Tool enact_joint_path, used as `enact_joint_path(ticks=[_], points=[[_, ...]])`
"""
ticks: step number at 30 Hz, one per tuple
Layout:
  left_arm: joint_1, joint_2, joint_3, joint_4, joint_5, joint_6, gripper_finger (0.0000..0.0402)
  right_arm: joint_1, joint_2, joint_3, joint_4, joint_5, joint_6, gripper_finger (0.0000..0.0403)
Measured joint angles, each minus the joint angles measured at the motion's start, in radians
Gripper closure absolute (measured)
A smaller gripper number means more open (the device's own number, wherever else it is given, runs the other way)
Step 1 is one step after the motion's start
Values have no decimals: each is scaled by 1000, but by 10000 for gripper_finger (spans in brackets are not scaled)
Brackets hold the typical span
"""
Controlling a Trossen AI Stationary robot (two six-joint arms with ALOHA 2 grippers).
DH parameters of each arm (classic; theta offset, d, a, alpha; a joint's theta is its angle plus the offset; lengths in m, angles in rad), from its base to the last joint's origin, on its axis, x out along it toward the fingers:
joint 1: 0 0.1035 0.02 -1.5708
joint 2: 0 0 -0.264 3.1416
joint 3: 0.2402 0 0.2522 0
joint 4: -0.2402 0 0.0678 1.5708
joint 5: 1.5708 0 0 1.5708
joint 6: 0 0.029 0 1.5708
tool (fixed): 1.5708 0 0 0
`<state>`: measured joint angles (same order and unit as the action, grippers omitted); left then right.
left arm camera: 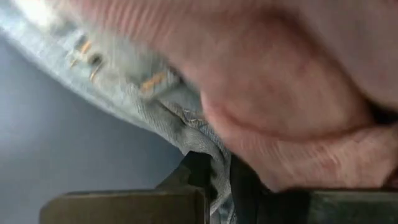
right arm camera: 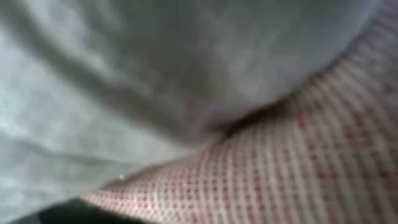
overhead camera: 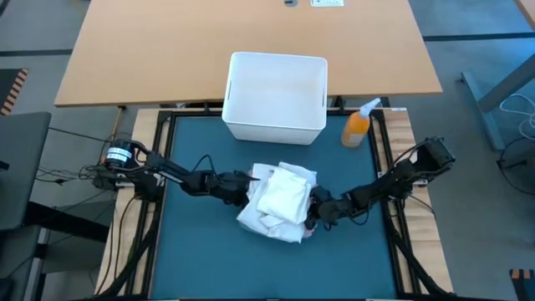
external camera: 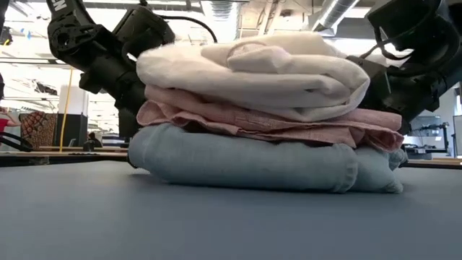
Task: Fold Laundry from Bin
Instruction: Put the stacked clothes into the white bin
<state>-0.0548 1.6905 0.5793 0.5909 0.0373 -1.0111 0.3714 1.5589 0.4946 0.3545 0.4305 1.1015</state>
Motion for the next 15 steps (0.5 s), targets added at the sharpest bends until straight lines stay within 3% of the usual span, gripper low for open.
enact_joint_path(ticks=[9,15], points=[[-20,-18,0,64,39,-2,386,0,-2,40,0,2,-84,345],[-25,-110,0,63,31,32,387,-10,-74,117,-121,13,-182,345]])
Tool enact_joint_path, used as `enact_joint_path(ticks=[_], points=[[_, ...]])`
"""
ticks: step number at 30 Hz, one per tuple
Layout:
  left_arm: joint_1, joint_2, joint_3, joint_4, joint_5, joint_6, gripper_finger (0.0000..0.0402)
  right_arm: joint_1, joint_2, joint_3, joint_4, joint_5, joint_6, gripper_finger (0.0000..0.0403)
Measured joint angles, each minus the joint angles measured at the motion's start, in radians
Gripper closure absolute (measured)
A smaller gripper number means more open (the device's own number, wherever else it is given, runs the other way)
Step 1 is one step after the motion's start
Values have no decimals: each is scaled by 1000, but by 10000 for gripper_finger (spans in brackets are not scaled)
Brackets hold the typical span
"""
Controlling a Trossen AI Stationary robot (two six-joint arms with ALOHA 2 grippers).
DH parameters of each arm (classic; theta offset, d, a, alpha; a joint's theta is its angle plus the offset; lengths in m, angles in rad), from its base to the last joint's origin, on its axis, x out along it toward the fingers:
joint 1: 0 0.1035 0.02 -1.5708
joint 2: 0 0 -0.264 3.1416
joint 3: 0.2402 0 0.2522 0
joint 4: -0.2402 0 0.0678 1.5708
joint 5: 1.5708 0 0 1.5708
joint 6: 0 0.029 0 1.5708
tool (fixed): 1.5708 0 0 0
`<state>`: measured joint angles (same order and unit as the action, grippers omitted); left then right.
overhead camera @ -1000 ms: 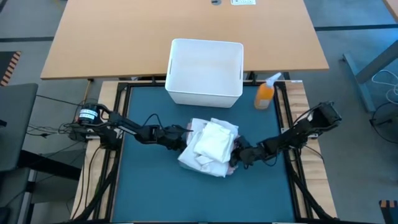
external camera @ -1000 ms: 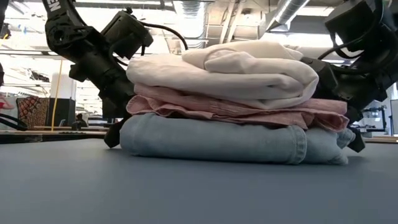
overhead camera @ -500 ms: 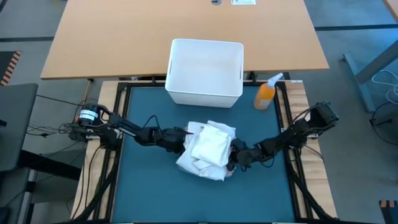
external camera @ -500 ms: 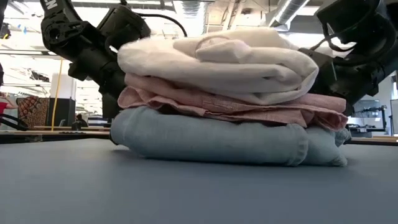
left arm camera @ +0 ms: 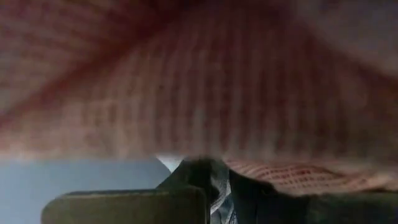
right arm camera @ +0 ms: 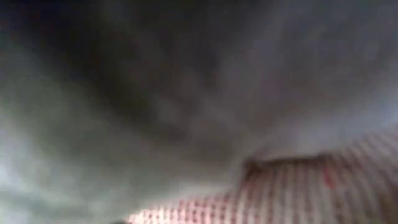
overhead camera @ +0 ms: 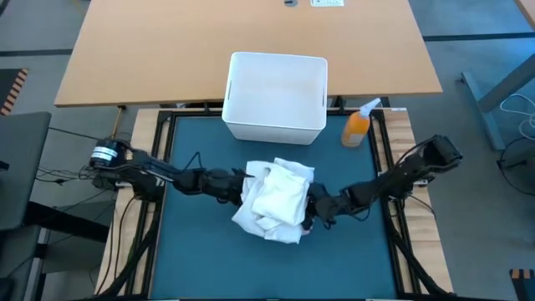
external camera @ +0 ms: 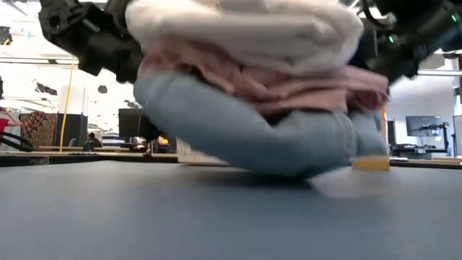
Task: Fold Laundry from Bin
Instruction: Put the stacked clothes into the white bin
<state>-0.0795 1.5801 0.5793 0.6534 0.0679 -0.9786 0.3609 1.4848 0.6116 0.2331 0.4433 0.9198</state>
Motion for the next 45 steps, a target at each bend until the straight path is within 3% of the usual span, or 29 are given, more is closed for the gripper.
enact_joint_path(ticks=[4,13,19,24,33,45], points=[[0,-93,5,-15,-38,35,387,-24,-57,63,-79,11,-89,345],[13,-251,113,-212,-85,106,388,-128,-173,277,-331,-33,-265,345],[76,-341,264,-406,-82,132,388,-237,-206,523,-588,-118,-373,345],[155,-379,461,-581,-74,199,388,-350,-207,741,-730,-192,-463,345],[363,-261,824,-839,43,253,388,-585,-144,1034,-879,-343,-530,345],[617,-9,1079,-968,238,359,388,-786,72,1242,-1004,-381,-708,345]])
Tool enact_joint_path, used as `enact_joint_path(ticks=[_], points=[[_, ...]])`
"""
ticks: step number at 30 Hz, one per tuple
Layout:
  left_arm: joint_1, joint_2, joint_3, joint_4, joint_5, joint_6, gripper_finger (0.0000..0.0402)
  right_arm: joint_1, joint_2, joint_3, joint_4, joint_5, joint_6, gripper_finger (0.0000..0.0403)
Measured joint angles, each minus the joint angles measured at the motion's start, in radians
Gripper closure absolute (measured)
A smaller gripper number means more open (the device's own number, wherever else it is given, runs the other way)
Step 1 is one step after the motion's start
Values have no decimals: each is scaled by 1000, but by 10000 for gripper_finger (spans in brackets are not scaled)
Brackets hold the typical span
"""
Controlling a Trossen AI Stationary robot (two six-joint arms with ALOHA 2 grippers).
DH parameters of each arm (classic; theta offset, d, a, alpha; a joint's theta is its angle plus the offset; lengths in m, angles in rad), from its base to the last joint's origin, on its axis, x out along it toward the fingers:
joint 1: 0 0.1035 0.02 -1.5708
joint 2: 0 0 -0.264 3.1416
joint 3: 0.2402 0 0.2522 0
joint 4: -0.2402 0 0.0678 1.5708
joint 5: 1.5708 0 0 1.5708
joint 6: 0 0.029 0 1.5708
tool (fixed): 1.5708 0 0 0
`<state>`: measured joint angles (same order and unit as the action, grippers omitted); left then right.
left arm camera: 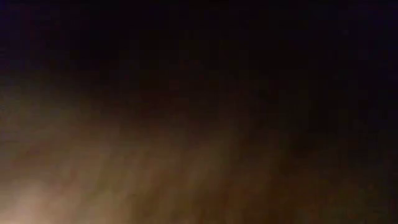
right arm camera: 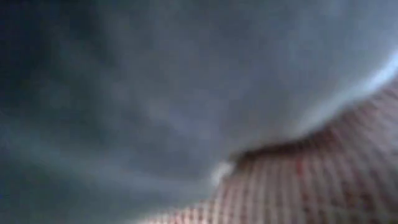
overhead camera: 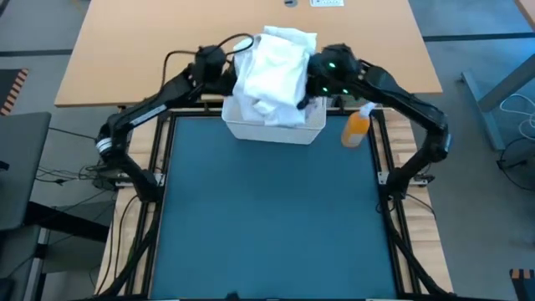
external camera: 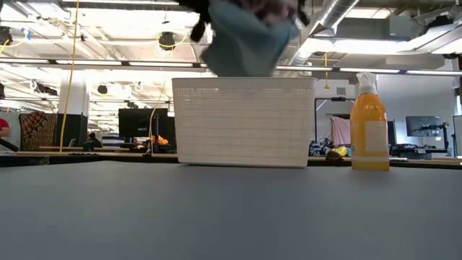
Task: Fold Laundry from Bin
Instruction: Put the stacked clothes into the white bin
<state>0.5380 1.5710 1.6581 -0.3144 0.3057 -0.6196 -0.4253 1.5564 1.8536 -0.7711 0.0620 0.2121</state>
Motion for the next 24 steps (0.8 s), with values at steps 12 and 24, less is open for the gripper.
enact_joint_path(ticks=[12,24], points=[[215,260,150,-67,135,197,388,-208,184,8,49,-37,-136,345],[269,430,172,-160,51,413,385,-273,392,6,42,-27,-191,345]])
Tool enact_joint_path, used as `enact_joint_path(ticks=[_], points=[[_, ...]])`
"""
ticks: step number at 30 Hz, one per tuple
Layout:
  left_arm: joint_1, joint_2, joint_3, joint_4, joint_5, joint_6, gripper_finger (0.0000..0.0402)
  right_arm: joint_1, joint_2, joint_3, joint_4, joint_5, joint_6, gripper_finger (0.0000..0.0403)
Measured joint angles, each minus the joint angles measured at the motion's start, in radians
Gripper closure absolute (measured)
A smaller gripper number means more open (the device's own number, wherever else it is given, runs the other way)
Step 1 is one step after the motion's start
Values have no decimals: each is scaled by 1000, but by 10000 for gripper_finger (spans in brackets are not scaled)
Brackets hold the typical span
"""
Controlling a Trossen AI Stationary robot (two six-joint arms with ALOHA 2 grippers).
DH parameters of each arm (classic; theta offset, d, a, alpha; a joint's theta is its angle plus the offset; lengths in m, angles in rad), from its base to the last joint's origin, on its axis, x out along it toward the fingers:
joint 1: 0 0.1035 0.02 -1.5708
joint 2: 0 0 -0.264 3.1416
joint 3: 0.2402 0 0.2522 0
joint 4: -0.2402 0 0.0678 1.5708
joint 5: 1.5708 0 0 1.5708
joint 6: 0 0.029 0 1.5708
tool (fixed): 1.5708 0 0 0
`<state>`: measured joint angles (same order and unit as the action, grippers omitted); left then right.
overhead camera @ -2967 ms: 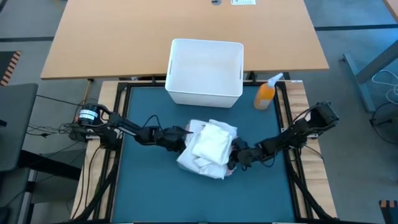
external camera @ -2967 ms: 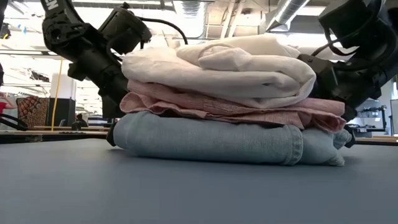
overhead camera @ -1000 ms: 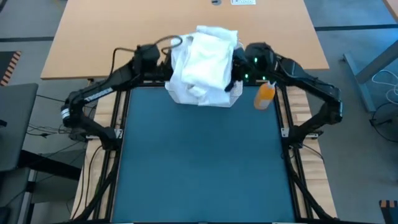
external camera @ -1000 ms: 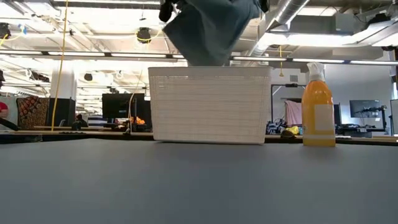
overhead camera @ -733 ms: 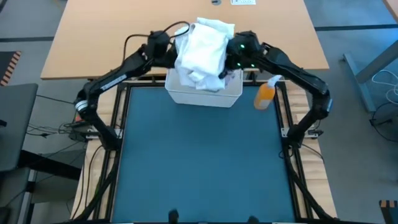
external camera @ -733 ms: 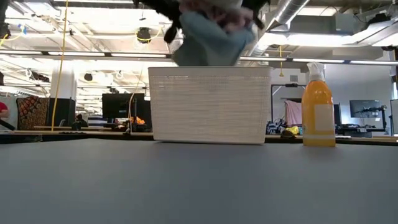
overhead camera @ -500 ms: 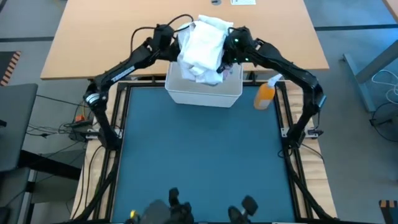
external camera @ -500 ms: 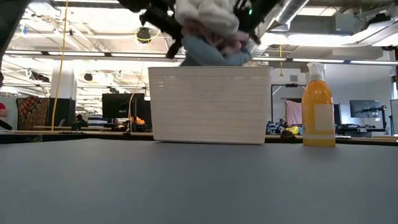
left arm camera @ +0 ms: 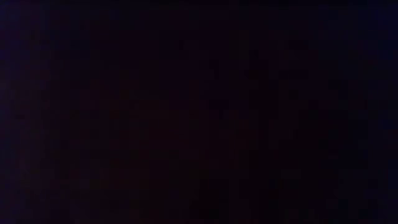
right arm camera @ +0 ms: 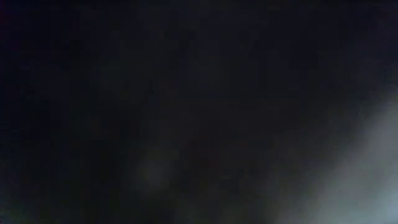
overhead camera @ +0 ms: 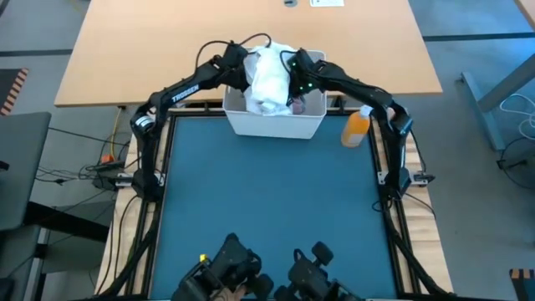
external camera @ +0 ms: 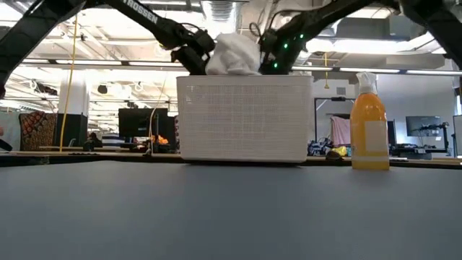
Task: Fold Laundry from Bin
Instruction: Put the stacked clothes into the white bin
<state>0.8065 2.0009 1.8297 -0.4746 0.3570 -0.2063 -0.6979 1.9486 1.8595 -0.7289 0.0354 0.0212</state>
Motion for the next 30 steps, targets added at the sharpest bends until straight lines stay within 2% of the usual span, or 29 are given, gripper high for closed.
enact_joint_path(ticks=[9,15,23,27,30], points=[[-5,5,3,-208,-284,165,331,-14,91,-13,-33,4,-15,345],[-19,-3,80,-335,-436,254,330,-25,90,-49,-12,9,-5,346],[-30,-4,150,-439,-538,344,341,-20,89,-48,-35,39,2,346],[-32,-4,154,-490,-528,370,341,-20,89,-48,-69,79,-5,346],[-30,-4,154,-504,-475,366,341,-21,88,-48,-84,88,-9,346]])
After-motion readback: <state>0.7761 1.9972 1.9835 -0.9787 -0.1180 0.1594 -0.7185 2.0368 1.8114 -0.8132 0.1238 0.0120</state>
